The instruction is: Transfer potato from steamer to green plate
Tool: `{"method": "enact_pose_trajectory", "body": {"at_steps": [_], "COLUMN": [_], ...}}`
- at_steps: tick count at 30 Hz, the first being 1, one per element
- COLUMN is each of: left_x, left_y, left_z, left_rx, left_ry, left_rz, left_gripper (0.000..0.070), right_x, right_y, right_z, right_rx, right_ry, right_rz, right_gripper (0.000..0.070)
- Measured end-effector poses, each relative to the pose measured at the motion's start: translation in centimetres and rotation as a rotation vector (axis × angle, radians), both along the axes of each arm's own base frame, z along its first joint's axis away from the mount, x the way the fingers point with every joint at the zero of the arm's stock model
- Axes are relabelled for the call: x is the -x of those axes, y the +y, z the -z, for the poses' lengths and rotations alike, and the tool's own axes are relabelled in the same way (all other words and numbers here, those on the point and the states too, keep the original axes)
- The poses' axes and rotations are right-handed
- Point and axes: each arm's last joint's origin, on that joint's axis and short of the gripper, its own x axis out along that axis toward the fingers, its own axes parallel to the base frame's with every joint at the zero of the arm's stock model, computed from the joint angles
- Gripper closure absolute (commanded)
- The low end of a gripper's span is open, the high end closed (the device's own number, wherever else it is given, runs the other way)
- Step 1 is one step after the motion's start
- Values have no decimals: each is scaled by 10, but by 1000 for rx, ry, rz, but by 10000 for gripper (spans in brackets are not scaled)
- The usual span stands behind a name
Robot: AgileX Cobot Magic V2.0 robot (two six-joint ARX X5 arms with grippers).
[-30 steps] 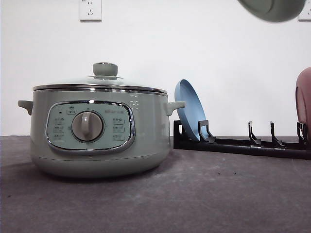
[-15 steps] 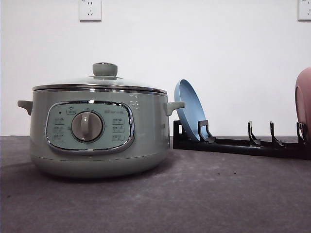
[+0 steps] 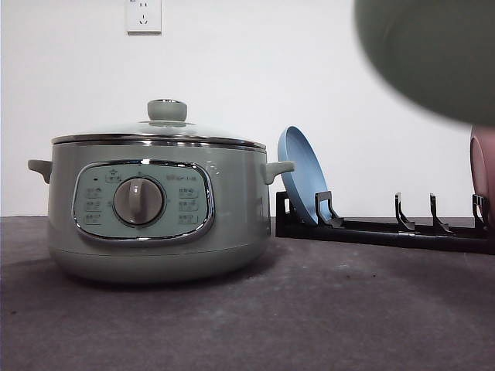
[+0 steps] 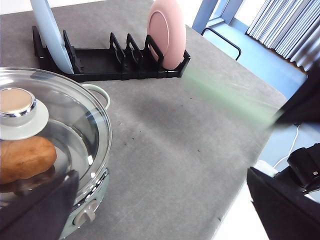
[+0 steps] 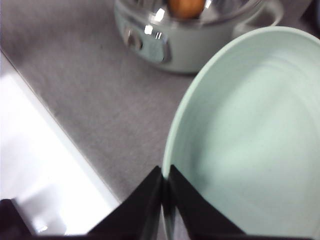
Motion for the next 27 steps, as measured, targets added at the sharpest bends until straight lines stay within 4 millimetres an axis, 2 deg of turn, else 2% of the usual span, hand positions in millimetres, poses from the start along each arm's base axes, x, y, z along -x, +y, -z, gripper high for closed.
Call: {"method": "enact_pose_trajectory", "body": {"at_steps": [6,9,18,27], "left_x": [0,0,0,0], "left_y": [0,0,0,0], "left_z": [0,0,0,0], "left_rx": [-3,-4,-6,-7], "left_ry": [-6,-10,-12,-10], "left_rz": [3,4,5,5], "left_gripper": [0,0,0,0], "right_x": [2,8,29,21], "right_y": [36,53,101,120], "right_z": [56,76,117,154], "right_rx": [143,205,377,548], "right_ry": [42,46,-11,-34], "right_rz": [-2,-12,-74,-47], "right_gripper": [697,697,697,697]}}
